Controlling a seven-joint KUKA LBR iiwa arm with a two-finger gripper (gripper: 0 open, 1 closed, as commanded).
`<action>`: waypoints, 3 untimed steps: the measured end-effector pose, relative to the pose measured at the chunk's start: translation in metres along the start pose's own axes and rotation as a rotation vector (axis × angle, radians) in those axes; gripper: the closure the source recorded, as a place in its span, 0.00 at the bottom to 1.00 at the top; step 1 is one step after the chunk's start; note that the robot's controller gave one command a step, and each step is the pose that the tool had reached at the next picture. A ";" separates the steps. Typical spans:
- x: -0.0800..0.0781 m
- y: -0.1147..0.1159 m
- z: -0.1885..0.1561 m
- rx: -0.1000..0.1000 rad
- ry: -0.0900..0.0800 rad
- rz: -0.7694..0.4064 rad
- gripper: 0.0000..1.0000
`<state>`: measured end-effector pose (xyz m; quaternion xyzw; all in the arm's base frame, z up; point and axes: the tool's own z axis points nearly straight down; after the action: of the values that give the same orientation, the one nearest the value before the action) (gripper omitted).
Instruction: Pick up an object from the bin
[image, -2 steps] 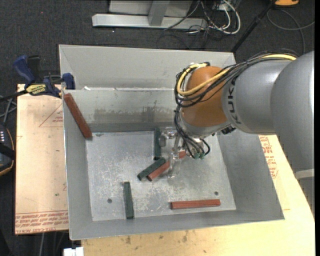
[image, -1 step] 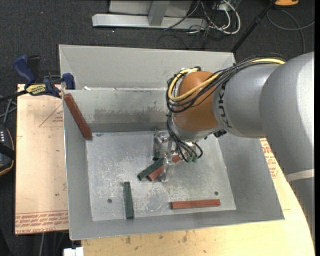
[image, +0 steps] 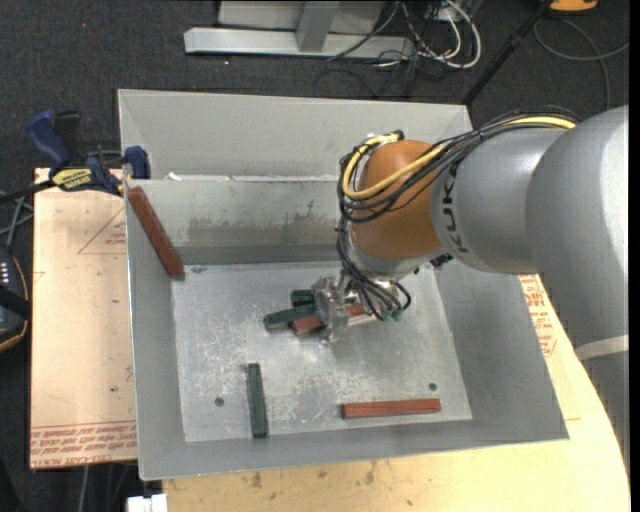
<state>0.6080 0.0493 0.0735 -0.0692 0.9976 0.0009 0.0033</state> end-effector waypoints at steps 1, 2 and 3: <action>0.000 0.000 0.000 0.000 0.000 0.000 1.00; 0.060 -0.035 -0.121 0.001 0.004 -0.051 1.00; 0.060 -0.035 -0.121 0.001 0.004 -0.050 0.00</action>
Offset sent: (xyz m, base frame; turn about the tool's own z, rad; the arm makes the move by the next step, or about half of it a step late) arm -0.0562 -0.0437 0.1208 -0.0531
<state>0.5526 0.0059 0.1942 -0.0943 0.9955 0.0004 0.0013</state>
